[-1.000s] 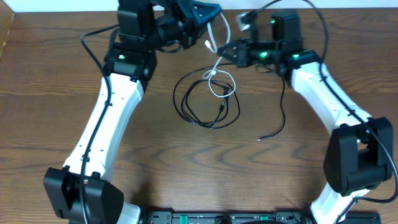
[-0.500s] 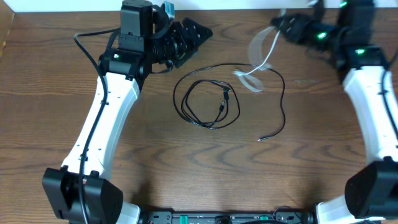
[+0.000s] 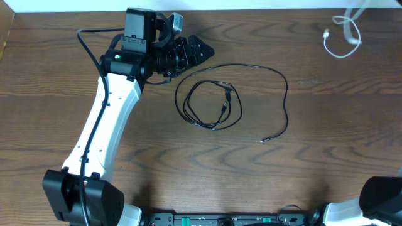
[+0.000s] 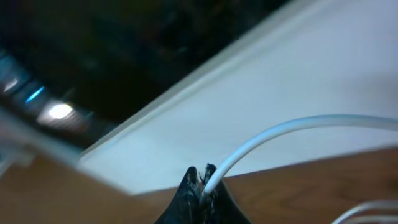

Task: Untangle cables

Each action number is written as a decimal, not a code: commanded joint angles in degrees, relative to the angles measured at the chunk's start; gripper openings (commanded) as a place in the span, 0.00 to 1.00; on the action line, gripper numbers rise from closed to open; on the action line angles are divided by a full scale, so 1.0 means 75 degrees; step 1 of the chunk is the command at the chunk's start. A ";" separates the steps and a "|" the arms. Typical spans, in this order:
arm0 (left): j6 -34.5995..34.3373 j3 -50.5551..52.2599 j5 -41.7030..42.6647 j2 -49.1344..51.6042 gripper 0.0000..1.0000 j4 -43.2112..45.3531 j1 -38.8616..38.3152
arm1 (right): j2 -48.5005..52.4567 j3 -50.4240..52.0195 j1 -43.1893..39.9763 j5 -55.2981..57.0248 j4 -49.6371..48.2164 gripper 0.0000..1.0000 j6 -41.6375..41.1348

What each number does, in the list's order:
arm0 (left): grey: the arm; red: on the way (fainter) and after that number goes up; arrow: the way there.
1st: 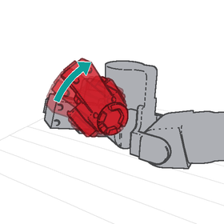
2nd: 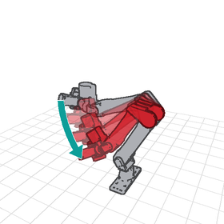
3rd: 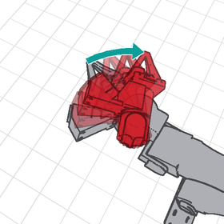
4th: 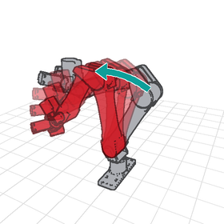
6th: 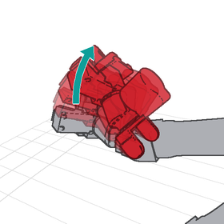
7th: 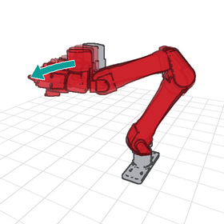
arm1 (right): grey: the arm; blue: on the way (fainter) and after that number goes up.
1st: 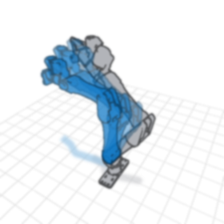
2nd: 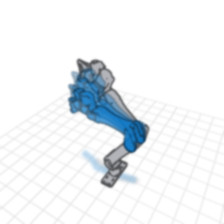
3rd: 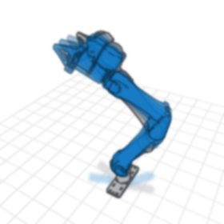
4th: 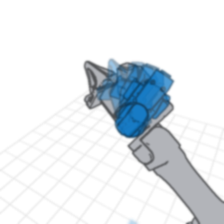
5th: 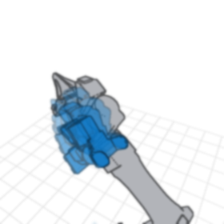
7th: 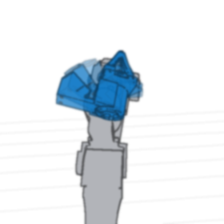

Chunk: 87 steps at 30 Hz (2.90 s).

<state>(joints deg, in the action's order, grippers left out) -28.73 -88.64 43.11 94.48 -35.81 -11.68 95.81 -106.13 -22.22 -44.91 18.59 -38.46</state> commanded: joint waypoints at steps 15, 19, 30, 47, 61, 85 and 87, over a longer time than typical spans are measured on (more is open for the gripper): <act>0.0289 -0.0061 -0.0105 -0.0122 0.75 -0.0023 0.0012 | 0.1958 -0.0079 -0.0414 0.5348 -0.1134 0.01 0.2795; 0.0289 -0.0061 -0.0134 -0.0122 0.75 -0.0023 0.0012 | 0.2028 -0.0079 -0.0498 0.6269 -0.1719 0.01 0.2795; 0.0291 -0.0061 -0.1329 -0.0122 0.75 -0.0017 -0.0449 | 0.2576 -0.0076 -0.0656 0.6455 -0.1326 0.01 0.3299; 0.0688 -0.0061 -0.1591 -0.0119 0.75 -0.0038 -0.0638 | 0.2087 -0.0079 -0.0641 0.4328 0.0481 0.99 0.3305; 0.2148 -0.0061 -0.3156 -0.0076 0.75 -0.1174 -0.0641 | 0.0562 -0.0079 0.0111 0.3217 0.4351 0.99 0.3311; 0.4077 -0.0047 -0.4465 0.2337 0.76 -0.0641 -0.0595 | 0.0618 0.0020 0.2186 0.3177 0.5814 0.83 0.3998; 0.4476 -0.0047 -0.4409 0.2559 0.76 -0.0009 -0.0597 | 0.0618 0.0023 0.2221 0.3206 0.5931 0.82 0.3998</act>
<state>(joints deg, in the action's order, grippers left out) -0.25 -88.64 10.33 111.39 -39.05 -16.51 100.55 -106.32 -6.28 -21.85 62.37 -9.52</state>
